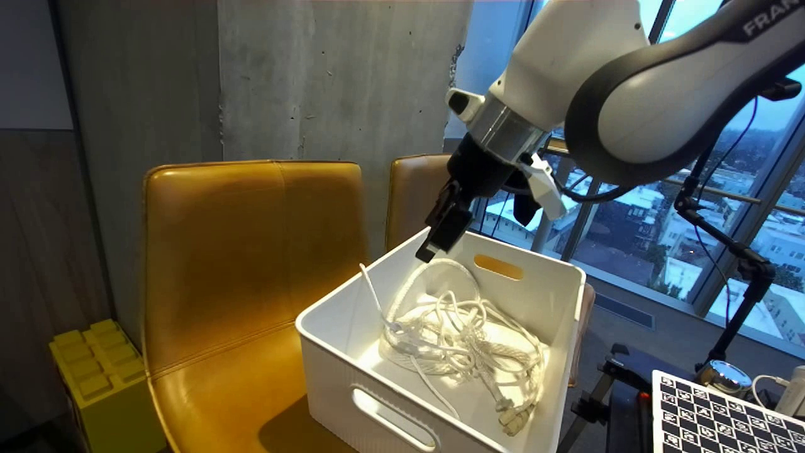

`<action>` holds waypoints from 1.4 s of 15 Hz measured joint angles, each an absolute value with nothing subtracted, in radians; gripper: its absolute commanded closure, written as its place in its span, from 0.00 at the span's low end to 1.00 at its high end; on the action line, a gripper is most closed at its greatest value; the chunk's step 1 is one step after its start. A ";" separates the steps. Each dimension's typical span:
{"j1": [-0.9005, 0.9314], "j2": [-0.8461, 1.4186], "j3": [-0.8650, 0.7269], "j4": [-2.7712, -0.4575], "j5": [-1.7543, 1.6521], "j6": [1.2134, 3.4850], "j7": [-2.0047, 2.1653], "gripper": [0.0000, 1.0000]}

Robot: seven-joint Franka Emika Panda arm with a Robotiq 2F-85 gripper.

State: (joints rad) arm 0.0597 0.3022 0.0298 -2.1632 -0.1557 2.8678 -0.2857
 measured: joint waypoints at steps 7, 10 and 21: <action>0.194 0.458 -0.004 -2.094 -0.211 2.989 -0.100 0.00; 0.210 0.512 -0.027 -2.029 -0.210 2.989 -0.063 0.00; 0.287 0.576 -0.086 -1.978 -0.210 2.987 0.040 0.50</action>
